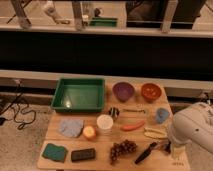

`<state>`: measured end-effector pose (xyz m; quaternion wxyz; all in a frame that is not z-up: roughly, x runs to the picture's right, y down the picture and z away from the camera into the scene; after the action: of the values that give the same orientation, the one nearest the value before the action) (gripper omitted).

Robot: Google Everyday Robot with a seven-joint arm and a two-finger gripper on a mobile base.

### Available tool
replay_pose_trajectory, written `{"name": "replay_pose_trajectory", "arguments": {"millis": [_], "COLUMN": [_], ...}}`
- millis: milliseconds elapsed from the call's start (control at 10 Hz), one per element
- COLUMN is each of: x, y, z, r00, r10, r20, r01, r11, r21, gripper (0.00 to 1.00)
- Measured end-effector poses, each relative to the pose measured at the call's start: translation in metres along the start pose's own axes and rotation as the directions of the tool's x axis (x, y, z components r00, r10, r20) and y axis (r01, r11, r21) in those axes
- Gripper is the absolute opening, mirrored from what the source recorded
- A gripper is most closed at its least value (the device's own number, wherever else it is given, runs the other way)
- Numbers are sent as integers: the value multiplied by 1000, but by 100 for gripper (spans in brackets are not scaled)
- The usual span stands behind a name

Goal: Place brush in purple bowl

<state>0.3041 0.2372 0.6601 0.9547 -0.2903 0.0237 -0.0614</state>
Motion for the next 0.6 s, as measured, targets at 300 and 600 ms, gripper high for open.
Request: {"name": "replay_pose_trajectory", "arguments": {"millis": [300,600], "x": [-2,-9], "y": [9,60], "z": [5,30], "r00": [1000,999], "r10": [-11,-29], "r20": [-13,-21], "r01": [11,27], "r11": [1000,998], "r21": [-7,-49], "gripper": [80,80]}}
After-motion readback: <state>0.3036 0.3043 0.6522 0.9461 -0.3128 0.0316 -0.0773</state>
